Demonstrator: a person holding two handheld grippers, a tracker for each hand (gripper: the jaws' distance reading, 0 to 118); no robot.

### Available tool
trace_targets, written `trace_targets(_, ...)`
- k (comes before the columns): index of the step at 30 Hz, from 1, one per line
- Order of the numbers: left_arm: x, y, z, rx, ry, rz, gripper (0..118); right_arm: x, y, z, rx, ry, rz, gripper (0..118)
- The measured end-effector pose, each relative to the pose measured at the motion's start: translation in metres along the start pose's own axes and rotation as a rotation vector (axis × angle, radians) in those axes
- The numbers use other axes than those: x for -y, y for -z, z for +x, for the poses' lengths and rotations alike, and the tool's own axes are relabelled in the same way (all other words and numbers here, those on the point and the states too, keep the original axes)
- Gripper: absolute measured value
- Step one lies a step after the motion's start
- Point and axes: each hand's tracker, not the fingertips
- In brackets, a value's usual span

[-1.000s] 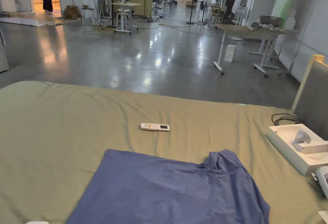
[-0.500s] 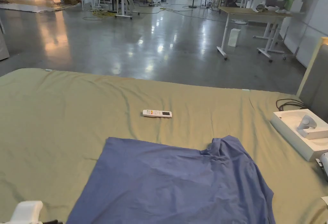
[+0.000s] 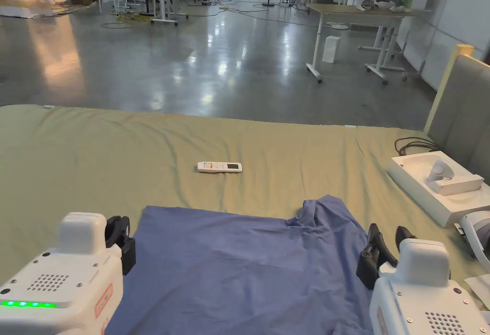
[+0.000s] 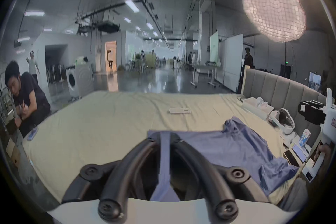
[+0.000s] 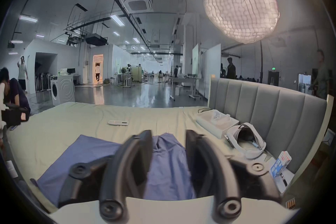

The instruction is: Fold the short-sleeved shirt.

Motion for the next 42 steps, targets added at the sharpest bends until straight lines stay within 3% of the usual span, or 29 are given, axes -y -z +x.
trace_targets(3,-0.004,0.005,0.011,0.026,0.023,0.011,3,-0.003,0.002,-0.005,0.030,0.001,0.025,5)
trace_targets(5,-0.005,0.007,0.015,0.021,0.030,0.017,2,-0.006,0.005,-0.005,0.000,0.025,0.020,1)
trace_targets(11,-0.009,0.008,0.000,0.035,-0.013,-0.020,2,-0.007,0.012,-0.006,-0.067,0.026,-0.027,0)
trace_targets(19,0.017,-0.002,-0.060,0.030,0.008,-0.389,2,0.016,0.022,-0.012,-0.151,-0.051,-0.159,0)
trace_targets(23,0.047,-0.006,-0.090,0.017,-0.055,-0.571,2,0.038,0.026,-0.016,-0.159,-0.067,-0.240,0)
trace_targets(25,0.061,-0.004,-0.104,0.025,-0.113,-0.648,10,0.049,0.027,-0.019,-0.167,-0.075,-0.276,0)
trace_targets(26,0.067,-0.002,-0.109,0.023,-0.140,-0.681,35,0.053,0.027,-0.020,-0.171,-0.079,-0.288,0)
trace_targets(27,0.075,0.000,-0.113,0.020,-0.168,-0.713,50,0.057,0.028,-0.021,-0.176,-0.084,-0.303,0)
trace_targets(28,0.082,0.002,-0.116,0.021,-0.193,-0.735,54,0.060,0.027,-0.022,-0.181,-0.088,-0.315,0)
trace_targets(40,0.165,0.061,-0.109,-0.092,-0.188,-1.030,54,0.072,0.023,-0.012,-0.178,-0.094,-0.355,0)
trace_targets(42,0.159,0.057,-0.103,-0.107,-0.173,-0.986,53,0.075,0.021,-0.008,-0.175,-0.091,-0.368,0)
